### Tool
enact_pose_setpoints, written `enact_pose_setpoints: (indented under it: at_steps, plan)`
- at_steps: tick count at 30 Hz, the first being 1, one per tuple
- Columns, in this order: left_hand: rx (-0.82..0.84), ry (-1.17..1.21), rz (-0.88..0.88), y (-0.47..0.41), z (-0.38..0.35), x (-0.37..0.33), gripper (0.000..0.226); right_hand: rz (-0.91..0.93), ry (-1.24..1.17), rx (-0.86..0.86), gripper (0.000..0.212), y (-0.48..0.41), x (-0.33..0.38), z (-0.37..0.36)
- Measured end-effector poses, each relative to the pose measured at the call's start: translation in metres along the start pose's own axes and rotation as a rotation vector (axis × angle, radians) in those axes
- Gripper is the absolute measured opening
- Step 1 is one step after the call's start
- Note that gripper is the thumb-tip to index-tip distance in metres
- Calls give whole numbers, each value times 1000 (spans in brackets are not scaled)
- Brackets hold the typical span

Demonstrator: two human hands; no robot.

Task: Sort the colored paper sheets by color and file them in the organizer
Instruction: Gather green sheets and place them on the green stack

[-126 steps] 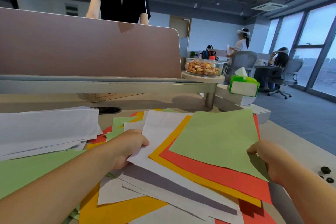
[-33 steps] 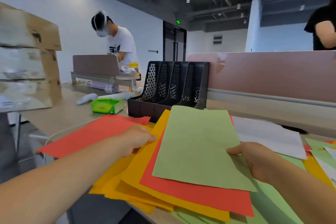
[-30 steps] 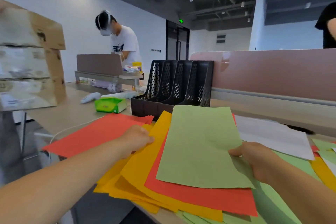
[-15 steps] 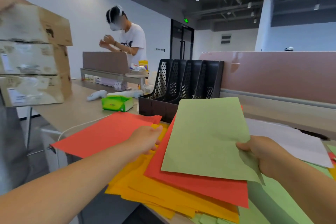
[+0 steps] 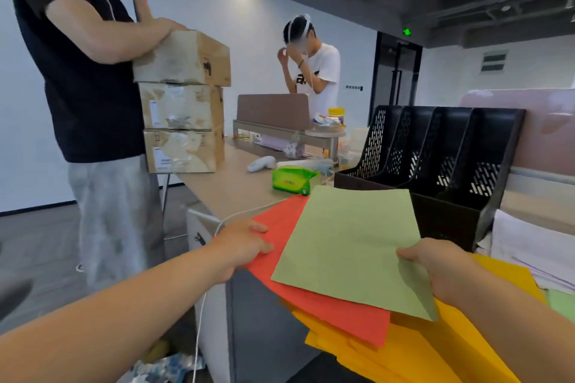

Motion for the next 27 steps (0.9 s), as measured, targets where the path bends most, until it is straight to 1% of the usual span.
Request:
enact_pose_setpoints:
  at_steps: [1,3,5,6,9,10,11,12,13,14,15,17,18,21,22,25,27]
  plan:
    - [-20,15,8,-5,8,5,35,-1,2,-2,23,-1,5,-8]
    - [-48,34,15,-17,22,11,33,-6,-6,52,22,-6,9,-24]
    - [-66,43,16,-30,30,13,25,-5,-6,55,17,-12,14,-35]
    - [-76,18,11,-35,33,12,19,10,-1,37,13,-18,16,-38]
    - [-124,-101,-7,-57,41,11,22,2,-56,1,9,-31,20,-45]
    - [-138,-195,-11,-63,42,12,17,11,-40,2,7,-36,21,-46]
    - [-143,-378,-17,-66,42,10,13,13,-24,4,7,-38,22,-46]
    - [-151,-614,-28,-68,41,9,17,23,-22,14,11,-41,23,-46]
    - [-189,-824,-59,-69,40,6,27,40,-17,14,20,-44,24,-43]
    - [-234,-943,-124,-68,35,-1,35,56,-4,12,26,-45,25,-40]
    - [-261,-975,-203,-67,28,-9,38,62,13,9,25,-44,25,-37]
    - [-245,-900,-343,-59,8,-25,36,49,45,-19,15,-43,21,-26]
    - [-218,-854,-396,-54,-4,-33,34,34,31,-36,15,-43,16,-17]
    - [-132,-756,-569,-33,-48,-61,28,3,-48,-62,26,-28,4,22]
    - [-102,-728,-627,-24,-66,-71,27,1,-49,-84,25,-21,-1,42]
    - [-24,-633,-764,3,-127,-104,24,-19,-72,-165,7,5,-24,117]
    - [43,-573,-813,23,-173,-121,25,-42,-64,-237,7,22,-47,170]
Point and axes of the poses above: each hand's wrist, its own y-axis away from the middle knuckle, its own z-axis out of the back of the hand, x = y × z, the point moved 9 cm from there along -y, towards the middle knuckle, and after that the axes turned 2 degrees about -z, right-handed, at the moved point
